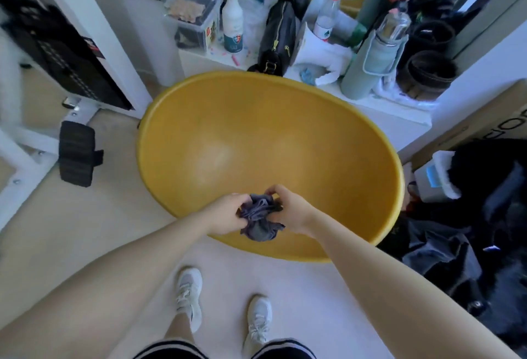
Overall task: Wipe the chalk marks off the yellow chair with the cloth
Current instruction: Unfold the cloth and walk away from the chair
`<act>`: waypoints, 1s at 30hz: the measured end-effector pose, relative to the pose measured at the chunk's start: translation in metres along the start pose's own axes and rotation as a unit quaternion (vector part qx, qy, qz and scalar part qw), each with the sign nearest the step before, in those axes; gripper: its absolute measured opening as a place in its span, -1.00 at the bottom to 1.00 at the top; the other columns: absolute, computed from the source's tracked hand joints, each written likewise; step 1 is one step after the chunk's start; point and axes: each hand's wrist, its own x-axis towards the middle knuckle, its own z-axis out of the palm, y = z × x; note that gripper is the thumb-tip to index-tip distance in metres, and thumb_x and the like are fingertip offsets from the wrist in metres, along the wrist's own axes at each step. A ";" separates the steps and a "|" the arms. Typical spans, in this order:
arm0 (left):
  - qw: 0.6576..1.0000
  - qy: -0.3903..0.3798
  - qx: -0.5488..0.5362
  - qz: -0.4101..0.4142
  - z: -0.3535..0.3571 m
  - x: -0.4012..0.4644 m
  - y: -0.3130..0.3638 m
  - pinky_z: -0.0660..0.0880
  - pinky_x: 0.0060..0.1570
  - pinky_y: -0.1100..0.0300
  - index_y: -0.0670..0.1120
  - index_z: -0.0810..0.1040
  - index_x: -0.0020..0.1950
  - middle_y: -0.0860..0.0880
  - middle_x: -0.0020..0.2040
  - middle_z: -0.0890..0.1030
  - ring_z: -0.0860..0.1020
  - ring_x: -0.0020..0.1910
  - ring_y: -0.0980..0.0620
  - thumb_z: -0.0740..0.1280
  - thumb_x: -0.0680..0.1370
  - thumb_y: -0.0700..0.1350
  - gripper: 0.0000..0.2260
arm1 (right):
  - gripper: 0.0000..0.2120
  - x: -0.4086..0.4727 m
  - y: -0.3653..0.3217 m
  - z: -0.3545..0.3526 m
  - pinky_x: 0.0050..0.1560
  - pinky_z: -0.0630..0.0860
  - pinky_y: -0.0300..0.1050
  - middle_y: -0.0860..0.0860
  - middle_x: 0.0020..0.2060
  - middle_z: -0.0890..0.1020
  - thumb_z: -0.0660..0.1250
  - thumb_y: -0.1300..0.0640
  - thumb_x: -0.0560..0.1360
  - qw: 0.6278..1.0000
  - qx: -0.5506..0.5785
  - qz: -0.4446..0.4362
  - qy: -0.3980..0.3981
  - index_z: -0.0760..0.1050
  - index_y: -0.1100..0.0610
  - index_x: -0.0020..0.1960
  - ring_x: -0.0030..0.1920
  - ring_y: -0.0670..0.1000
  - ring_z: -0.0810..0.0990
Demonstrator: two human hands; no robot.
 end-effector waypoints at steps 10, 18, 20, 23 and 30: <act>0.956 0.173 -0.224 -0.073 -0.001 -0.136 -0.029 0.46 -0.11 0.19 -0.19 0.50 0.05 -0.10 -0.06 0.55 0.51 -0.06 -0.02 0.16 0.48 -0.45 -0.73 | -0.71 -0.019 -0.095 0.038 -0.21 0.28 -0.12 0.11 -0.19 0.48 0.19 0.01 0.58 0.962 -0.227 -0.119 -0.092 0.51 0.24 0.01 -0.17 0.07 0.43; 0.842 0.368 -0.351 -0.181 0.008 -0.330 -0.109 0.39 -0.43 0.45 -0.16 0.34 -0.33 -0.09 -0.35 0.40 0.40 -0.36 0.05 0.06 0.47 -0.50 -0.70 | -0.74 -0.055 -0.214 0.200 0.33 0.24 -0.14 0.07 0.40 0.33 0.18 0.13 0.59 0.893 -0.226 -0.364 -0.135 0.53 0.12 0.22 0.39 0.04 0.29; 0.803 0.410 -0.379 -0.209 0.022 -0.386 -0.133 0.38 -0.45 0.44 -0.18 0.38 -0.29 -0.10 -0.35 0.42 0.40 -0.37 0.05 0.05 0.48 -0.48 -0.72 | -0.75 -0.074 -0.242 0.257 0.30 0.27 -0.17 0.05 0.32 0.43 0.19 0.15 0.59 0.884 -0.191 -0.399 -0.151 0.54 0.11 0.20 0.33 0.01 0.36; 0.759 0.439 -0.404 -0.261 0.047 -0.471 -0.173 0.38 -0.46 0.32 -0.18 0.45 -0.19 -0.10 -0.34 0.45 0.40 -0.39 0.03 0.03 0.50 -0.44 -0.73 | -0.78 -0.113 -0.281 0.342 0.08 0.36 -0.15 0.13 0.04 0.61 0.18 0.23 0.57 0.876 -0.151 -0.410 -0.205 0.58 0.26 0.05 0.06 0.05 0.52; 0.605 0.553 -0.439 -0.368 0.116 -0.668 -0.261 0.39 -0.02 0.13 -0.25 0.52 0.14 -0.13 0.00 0.54 0.45 -0.02 -0.06 0.08 0.54 -0.37 -0.71 | -0.82 -0.184 -0.355 0.516 -0.24 0.35 -0.30 0.05 -0.15 0.54 0.16 0.30 0.55 0.881 -0.076 -0.351 -0.309 0.53 0.30 -0.03 -0.20 -0.10 0.45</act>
